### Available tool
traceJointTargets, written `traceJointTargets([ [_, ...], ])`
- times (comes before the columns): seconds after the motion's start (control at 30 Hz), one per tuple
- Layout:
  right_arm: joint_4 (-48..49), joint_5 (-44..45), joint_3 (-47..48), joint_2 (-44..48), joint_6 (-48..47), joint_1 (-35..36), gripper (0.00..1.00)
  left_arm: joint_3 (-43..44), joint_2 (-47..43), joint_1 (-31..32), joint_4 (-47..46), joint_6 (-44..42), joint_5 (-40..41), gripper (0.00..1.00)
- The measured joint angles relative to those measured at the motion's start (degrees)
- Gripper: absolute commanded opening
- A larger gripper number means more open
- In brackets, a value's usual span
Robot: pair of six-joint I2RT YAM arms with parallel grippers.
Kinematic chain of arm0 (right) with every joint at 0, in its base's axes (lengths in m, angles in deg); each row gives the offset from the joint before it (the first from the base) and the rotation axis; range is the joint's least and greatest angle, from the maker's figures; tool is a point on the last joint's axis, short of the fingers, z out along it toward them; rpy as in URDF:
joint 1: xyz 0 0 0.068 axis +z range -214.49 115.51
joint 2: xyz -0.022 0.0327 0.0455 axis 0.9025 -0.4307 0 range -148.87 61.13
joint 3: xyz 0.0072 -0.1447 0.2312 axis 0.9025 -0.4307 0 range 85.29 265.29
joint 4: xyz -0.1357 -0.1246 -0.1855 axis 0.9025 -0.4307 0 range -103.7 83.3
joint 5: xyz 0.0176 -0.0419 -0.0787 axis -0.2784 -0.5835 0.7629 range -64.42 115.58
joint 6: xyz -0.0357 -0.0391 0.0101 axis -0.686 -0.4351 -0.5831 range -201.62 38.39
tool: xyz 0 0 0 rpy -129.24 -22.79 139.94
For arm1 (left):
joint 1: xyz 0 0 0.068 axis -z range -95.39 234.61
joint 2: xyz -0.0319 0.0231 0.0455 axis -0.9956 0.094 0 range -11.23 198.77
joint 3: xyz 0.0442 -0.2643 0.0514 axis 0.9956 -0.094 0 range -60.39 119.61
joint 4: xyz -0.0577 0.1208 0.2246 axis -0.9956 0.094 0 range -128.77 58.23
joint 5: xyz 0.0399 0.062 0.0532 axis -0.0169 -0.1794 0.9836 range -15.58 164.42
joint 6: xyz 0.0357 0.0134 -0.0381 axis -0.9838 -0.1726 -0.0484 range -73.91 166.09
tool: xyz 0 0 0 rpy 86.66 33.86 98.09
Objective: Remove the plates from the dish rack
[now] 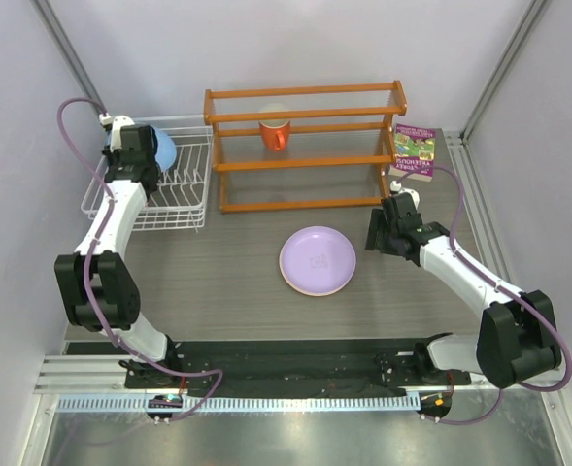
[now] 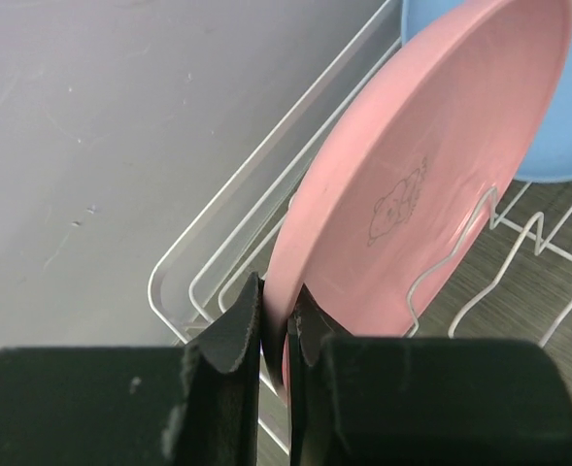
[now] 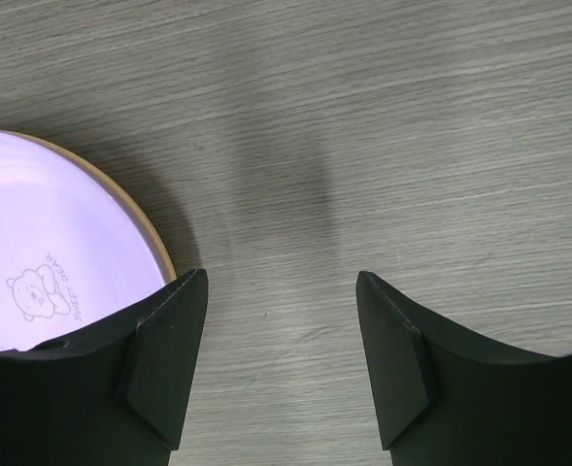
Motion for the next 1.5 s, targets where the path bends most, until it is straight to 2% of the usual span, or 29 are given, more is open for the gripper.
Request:
traceJointTargets([
  [0.37, 0.1, 0.0, -0.5, 0.0, 0.0, 0.0, 0.68, -5.9, 0.0, 0.1, 0.2, 2.3, -0.1, 0.00],
  [0.57, 0.4, 0.0, -0.8, 0.0, 0.0, 0.0, 0.69, -5.9, 0.2, 0.9, 0.2, 3.3, 0.0, 0.01],
  [0.7, 0.6, 0.0, -1.4, 0.3, 0.0, 0.0, 0.69, -4.5, 1.5, 3.6, 0.9, 3.3, 1.2, 0.04],
  [0.9, 0.7, 0.0, -2.1, 0.5, 0.0, 0.0, 0.69, -0.1, 5.6, 9.7, -0.3, 0.6, 8.7, 0.08],
  [1.13, 0.8, 0.0, -2.1, 0.5, -0.2, 0.0, 0.69, 3.3, 9.9, 14.1, -4.5, -6.2, 19.7, 0.03],
  [1.5, 0.8, 0.0, -2.2, 0.5, -0.4, 0.0, 0.68, 3.3, 7.7, 14.7, -8.3, -10.8, 22.5, 0.05],
])
